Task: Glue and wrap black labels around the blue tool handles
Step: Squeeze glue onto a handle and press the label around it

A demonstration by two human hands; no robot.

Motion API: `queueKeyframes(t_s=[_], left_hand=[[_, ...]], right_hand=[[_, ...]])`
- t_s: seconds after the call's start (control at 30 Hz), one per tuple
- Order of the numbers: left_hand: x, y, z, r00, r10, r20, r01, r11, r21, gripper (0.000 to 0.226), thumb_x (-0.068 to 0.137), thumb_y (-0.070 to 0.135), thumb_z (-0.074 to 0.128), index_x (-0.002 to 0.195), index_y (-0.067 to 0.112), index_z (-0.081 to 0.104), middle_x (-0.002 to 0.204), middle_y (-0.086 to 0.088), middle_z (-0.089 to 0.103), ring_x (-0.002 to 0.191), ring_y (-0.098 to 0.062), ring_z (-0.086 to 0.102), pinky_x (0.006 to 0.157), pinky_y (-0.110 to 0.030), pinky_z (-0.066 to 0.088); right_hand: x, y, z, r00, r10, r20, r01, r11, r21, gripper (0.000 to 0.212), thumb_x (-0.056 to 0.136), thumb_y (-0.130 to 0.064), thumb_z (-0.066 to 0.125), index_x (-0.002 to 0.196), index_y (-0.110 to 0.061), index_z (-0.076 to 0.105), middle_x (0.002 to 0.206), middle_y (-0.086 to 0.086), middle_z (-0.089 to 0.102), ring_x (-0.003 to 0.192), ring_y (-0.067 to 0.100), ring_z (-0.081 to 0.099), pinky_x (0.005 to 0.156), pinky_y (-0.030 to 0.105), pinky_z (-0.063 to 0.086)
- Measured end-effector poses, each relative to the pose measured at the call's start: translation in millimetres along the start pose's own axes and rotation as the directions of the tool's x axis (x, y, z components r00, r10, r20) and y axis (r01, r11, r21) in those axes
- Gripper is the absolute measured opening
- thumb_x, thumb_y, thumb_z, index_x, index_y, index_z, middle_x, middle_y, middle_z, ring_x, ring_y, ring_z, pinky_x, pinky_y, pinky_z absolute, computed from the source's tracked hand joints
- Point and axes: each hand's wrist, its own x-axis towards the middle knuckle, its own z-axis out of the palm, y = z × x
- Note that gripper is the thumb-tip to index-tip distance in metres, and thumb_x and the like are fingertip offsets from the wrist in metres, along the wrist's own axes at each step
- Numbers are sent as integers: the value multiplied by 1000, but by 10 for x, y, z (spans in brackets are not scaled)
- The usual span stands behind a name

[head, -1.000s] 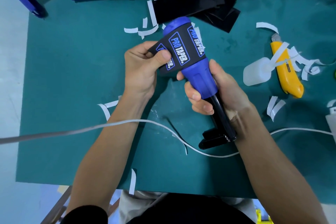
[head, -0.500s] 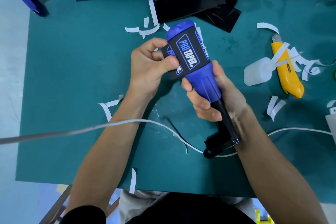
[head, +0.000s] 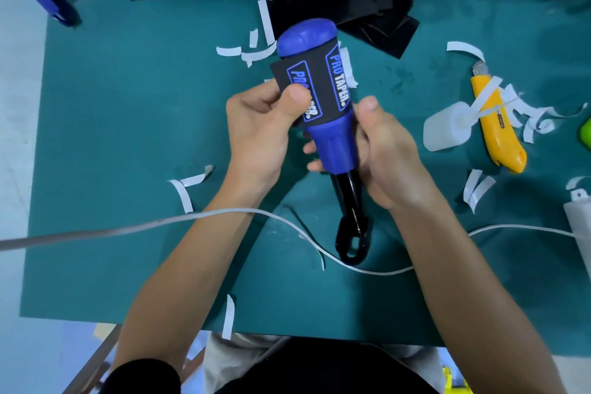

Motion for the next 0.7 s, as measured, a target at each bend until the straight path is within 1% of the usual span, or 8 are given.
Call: queueKeyframes(t_s=[0.13,0.2,0.27,0.37,0.47,0.57,0.63,0.7], left_hand=[[-64,26,4,991,84,-108,-62,979,195,17,84,22,77,100,15,78,73,18,73,65,5,57,61,-16,50],[-89,0,31,990,76,-120,-46,972,232,15,84,24,76,98,19,78,71,21,71,65,7,56,62,-15,49],[-88,-52,46,993,66,-94,-38,962,272,18,90,24,72,101,11,76,72,24,69,67,8,57,65,-14,49],[-40,-68,49,999,-46,-17,49,963,263,48,98,40,68,124,0,68,99,0,77,88,-13,71,84,-30,56],[-40,-99,25,939,-280,200,211,927,310,69,92,39,74,147,3,51,125,-18,69,108,-27,68,96,-42,56],[-71,-88,9,836,-420,354,154,798,583,82,83,33,77,156,28,41,138,2,66,121,-23,65,112,-39,48],[-90,-55,29,865,-363,346,0,689,725,87,78,28,77,156,40,39,132,17,66,120,-13,63,107,-22,46],[-82,2,38,914,-291,282,-11,677,736,84,77,5,72,152,35,48,126,17,69,117,-9,65,106,-21,47]], right_hand=[[9,-57,7,963,-269,-20,252,923,-291,39,93,-44,59,117,-14,57,87,11,72,72,28,65,64,56,59],[67,-134,-48,962,-265,60,271,916,-295,36,96,-36,59,124,-12,61,90,2,74,80,18,67,72,42,58],[96,-169,-97,966,-235,109,255,938,-235,31,100,-29,56,122,-8,66,94,-1,75,83,15,69,74,31,57],[107,-134,-100,973,-212,-87,204,974,-97,36,103,-33,48,101,-6,72,80,17,72,62,28,64,60,39,57],[159,-169,-138,937,-250,-245,270,961,53,46,104,-34,42,98,3,69,77,24,69,64,33,63,64,42,56],[229,-289,-140,890,-331,-314,412,877,246,43,108,-28,37,101,2,67,88,23,70,72,34,66,71,46,57],[253,-353,-121,879,-355,-318,454,828,330,42,110,-26,34,110,4,63,104,27,65,84,35,66,80,48,56],[229,-359,-135,886,-368,-282,452,820,351,40,109,-25,33,121,6,56,119,28,59,99,36,63,91,49,54]])
